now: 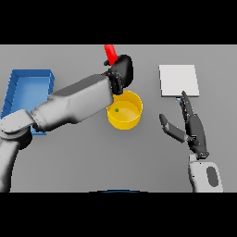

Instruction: Pick up the red beaker and tilt it to pour out 1 green nut into yellow bowl. Pick up the yellow bowl and place it on the metallic measuring scale.

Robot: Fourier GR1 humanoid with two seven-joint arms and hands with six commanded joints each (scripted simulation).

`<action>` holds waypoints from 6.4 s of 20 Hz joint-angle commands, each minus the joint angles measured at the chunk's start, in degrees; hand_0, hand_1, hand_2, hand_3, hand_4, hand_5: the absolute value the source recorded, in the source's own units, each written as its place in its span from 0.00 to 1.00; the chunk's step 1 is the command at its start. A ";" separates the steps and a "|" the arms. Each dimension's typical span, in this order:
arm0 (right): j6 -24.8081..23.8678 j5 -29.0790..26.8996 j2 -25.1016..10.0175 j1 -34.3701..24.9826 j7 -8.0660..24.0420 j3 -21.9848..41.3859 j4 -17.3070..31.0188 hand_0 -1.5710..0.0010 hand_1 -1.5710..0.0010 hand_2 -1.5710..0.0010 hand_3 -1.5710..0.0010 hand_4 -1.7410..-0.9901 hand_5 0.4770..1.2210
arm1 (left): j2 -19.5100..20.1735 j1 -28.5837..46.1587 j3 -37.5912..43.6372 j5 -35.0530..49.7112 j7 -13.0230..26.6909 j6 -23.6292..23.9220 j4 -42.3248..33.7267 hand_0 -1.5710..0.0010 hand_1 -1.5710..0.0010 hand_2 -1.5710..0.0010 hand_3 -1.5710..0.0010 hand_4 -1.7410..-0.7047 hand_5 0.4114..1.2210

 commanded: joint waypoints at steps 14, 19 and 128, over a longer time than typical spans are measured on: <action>2.06 -1.63 -0.60 -0.17 -1.66 0.24 -0.63 1.00 1.00 1.00 1.00 0.61 0.22 | 9.63 -20.63 15.26 13.56 1.47 9.19 19.04 0.00 0.03 0.03 0.06 0.16 0.99; 2.93 -1.07 -1.70 -0.70 -3.65 0.65 0.17 1.00 1.00 1.00 1.00 0.57 0.24 | 17.04 -17.27 30.21 31.42 5.66 13.32 30.15 0.00 0.01 0.01 0.10 0.05 1.00; 27.06 33.60 -16.42 -39.80 -11.16 34.86 27.23 0.13 0.16 0.16 0.29 0.11 0.95 | 37.79 40.65 38.43 80.35 25.53 40.37 -19.98 1.00 1.00 1.00 1.00 0.92 0.40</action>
